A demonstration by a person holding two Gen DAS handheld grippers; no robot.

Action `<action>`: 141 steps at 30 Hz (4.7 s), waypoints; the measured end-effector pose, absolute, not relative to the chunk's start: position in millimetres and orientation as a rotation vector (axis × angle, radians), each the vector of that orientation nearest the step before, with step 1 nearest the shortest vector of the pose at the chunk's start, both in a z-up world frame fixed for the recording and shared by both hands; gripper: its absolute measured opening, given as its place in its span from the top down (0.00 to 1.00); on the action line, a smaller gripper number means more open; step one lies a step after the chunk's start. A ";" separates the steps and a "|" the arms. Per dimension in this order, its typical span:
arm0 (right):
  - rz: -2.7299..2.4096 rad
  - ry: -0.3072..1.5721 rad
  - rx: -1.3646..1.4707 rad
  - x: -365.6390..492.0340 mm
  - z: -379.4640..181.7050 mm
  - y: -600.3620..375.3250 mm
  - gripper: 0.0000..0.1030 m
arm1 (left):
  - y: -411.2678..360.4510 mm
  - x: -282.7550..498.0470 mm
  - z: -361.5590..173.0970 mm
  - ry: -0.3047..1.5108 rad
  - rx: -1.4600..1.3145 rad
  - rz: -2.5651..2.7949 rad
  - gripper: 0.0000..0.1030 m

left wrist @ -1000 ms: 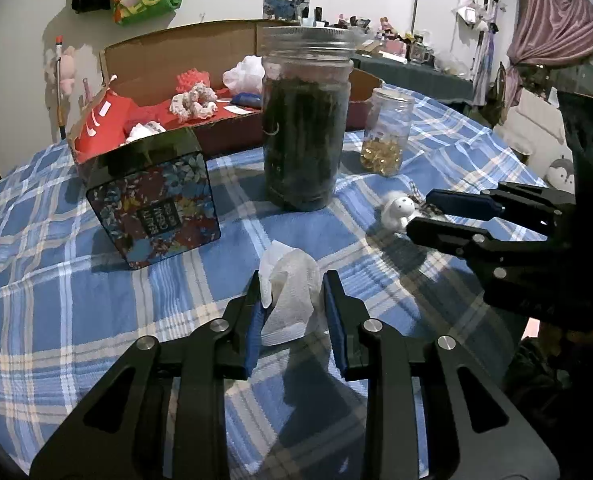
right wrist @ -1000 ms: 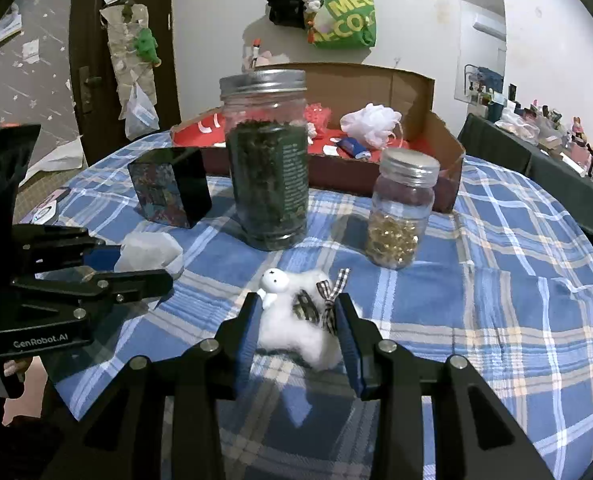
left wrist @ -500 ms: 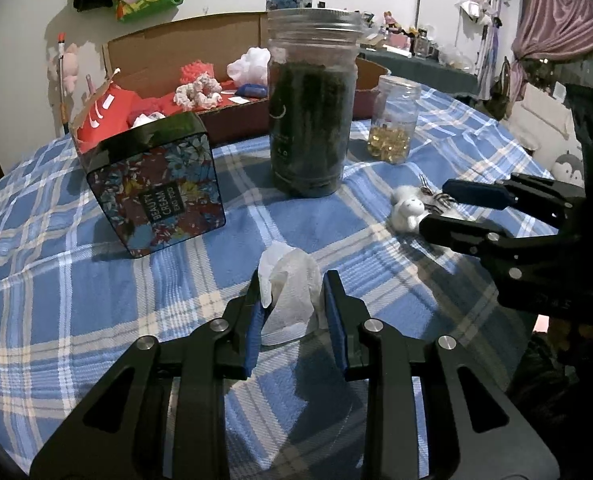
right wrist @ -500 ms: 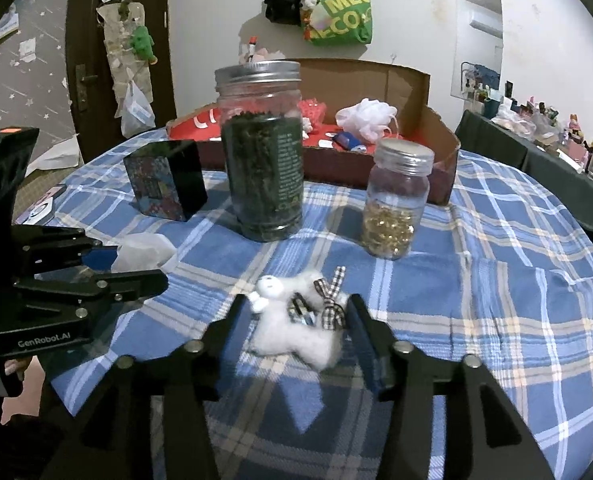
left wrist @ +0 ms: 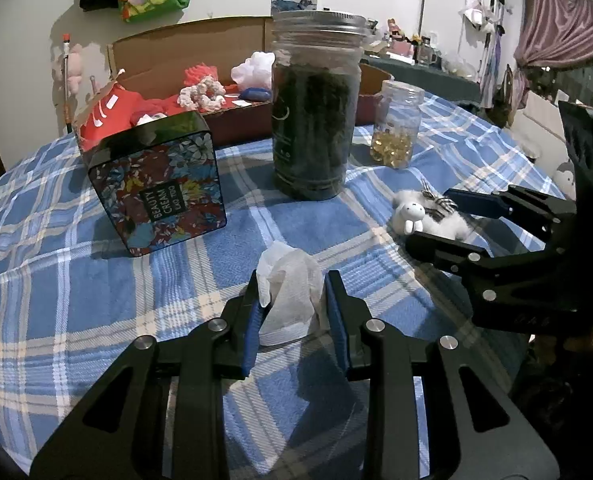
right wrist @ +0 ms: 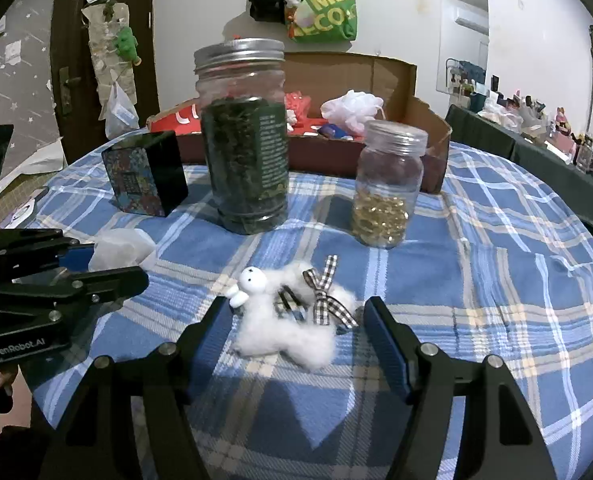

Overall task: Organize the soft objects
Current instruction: 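Hold the lamb in the right tool while the left holds the tissue piece above the table, then carry the lamb with the right tool while the left carries the tissue piece into the box, then open the right tool releasing the lamb while the left releases the tissue piece in the box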

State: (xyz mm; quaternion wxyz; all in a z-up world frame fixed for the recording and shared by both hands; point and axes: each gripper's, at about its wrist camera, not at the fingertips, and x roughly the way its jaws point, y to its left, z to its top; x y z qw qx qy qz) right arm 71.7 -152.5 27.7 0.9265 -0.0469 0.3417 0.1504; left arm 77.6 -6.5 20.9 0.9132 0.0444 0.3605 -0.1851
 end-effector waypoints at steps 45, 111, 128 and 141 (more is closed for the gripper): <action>0.191 0.604 -0.032 76.1 73.6 -213.7 0.60 | 66.8 78.4 63.6 0.689 0.016 -0.215 0.73; 0.630 1.131 -0.298 349.0 68.4 -127.7 0.59 | -21.8 347.7 58.8 1.143 0.266 -0.574 0.73; 0.609 1.181 -0.317 361.5 54.4 -119.8 0.57 | -35.4 355.2 51.1 1.163 0.320 -0.561 0.73; 0.605 1.194 -0.308 364.3 48.7 -121.7 0.47 | -41.5 354.2 51.7 1.131 0.351 -0.556 0.30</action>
